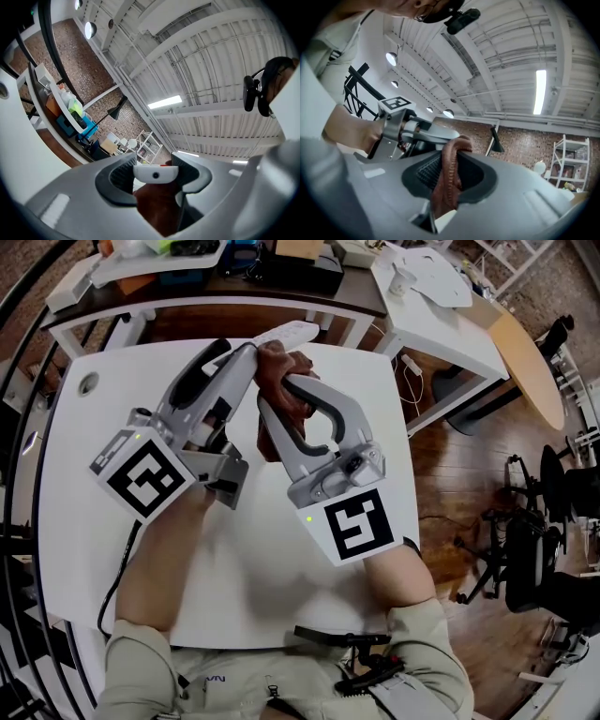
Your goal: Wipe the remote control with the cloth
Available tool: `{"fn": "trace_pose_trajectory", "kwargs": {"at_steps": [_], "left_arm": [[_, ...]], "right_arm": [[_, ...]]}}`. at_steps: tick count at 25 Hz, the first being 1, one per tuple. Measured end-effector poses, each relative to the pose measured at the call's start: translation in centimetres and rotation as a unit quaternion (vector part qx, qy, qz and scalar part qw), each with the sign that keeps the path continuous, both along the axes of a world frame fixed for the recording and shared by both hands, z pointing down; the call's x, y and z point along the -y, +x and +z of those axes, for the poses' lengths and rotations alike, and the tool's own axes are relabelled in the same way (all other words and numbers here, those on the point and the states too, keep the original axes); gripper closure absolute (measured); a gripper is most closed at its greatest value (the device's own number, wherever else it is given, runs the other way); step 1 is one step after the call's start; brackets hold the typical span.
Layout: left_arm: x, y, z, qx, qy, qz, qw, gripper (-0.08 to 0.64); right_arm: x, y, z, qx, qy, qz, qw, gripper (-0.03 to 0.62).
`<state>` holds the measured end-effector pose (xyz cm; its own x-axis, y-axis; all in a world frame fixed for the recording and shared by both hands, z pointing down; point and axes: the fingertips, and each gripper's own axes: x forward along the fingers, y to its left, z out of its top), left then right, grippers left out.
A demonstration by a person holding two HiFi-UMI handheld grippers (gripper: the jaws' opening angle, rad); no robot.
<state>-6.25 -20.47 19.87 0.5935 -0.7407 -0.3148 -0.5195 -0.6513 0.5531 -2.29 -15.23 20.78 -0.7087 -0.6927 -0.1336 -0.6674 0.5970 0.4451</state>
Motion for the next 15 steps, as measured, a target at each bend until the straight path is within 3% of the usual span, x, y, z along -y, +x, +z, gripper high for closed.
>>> {"fn": "trace_pose_trajectory", "kwargs": {"at_steps": [7,11,15], "left_arm": [[0.2,-0.5,-0.3,-0.033,-0.003,0.005,0.9994,0.318],[0.1,-0.8,-0.7,-0.043,0.0,0.003,0.9991,0.318],[-0.3,-0.6,-1.1,-0.05,0.006,0.01,0.9987,0.318]], "right_arm": [[-0.5,-0.6,1.2,-0.036,-0.005,-0.02,0.999,0.515],[1.4,1.6,0.5,0.01,-0.021,0.025,0.999,0.515],[4.0,5.5,0.4,0.059,-0.054,0.088,0.993,0.515]]}}
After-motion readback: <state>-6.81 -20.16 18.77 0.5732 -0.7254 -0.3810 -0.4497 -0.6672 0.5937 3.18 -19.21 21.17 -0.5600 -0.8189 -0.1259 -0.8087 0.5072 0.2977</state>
